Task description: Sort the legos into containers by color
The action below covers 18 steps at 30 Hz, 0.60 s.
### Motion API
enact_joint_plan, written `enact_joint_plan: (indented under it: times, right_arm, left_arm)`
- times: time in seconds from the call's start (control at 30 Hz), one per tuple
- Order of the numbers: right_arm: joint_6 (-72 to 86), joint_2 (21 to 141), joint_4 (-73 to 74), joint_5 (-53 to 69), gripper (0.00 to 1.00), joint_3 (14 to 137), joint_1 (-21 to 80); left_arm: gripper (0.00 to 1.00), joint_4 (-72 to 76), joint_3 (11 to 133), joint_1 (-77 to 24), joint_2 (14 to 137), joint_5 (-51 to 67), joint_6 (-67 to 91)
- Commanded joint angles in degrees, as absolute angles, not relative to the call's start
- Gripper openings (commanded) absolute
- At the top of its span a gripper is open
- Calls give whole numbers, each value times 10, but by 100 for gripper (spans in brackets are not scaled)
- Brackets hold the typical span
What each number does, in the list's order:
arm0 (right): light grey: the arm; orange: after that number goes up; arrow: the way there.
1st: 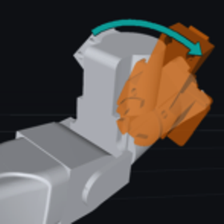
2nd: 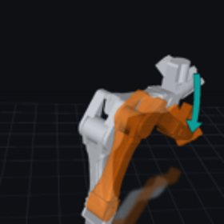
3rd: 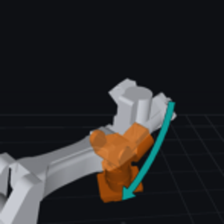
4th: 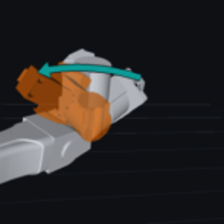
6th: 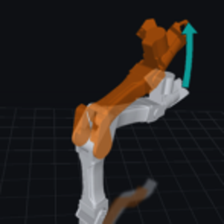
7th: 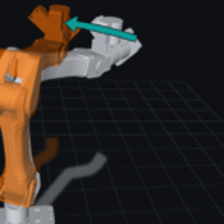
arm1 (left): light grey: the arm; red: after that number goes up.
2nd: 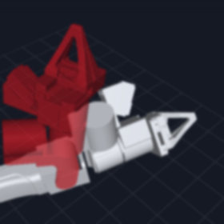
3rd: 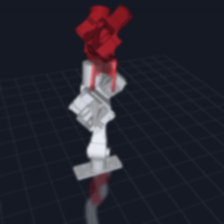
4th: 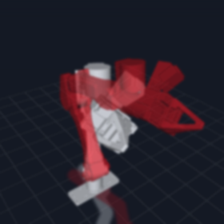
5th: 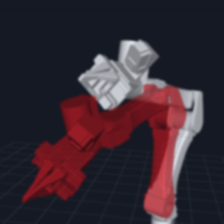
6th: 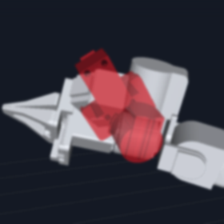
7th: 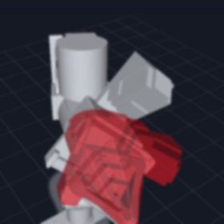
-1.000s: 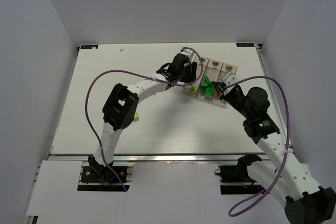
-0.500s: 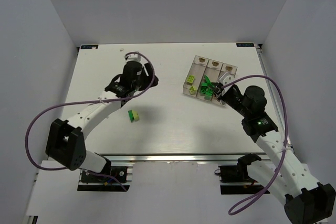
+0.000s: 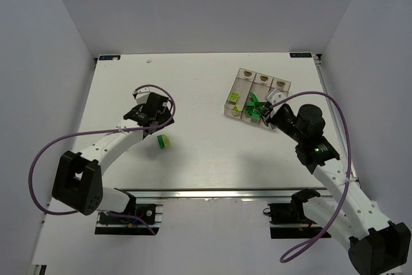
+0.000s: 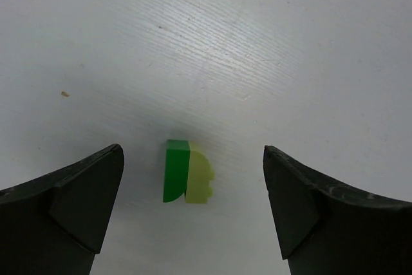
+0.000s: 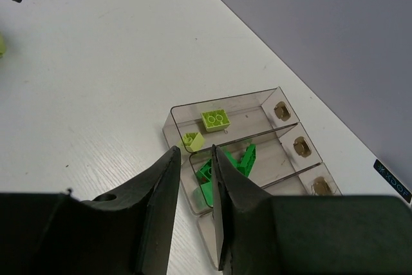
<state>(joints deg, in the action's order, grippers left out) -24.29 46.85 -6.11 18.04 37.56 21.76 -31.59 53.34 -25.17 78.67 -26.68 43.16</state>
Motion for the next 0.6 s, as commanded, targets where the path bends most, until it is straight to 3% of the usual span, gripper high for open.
enact_joint_plan:
  times: [0.0,0.57]
  right_arm:
    - [-247,468,-70,185,32,383,214]
    - [-248,468,-68,191,33,383,214]
  left_arm:
    - [98,-337,529,-252,787,-287,438]
    - [94,-308,497,-252,859,-222,427]
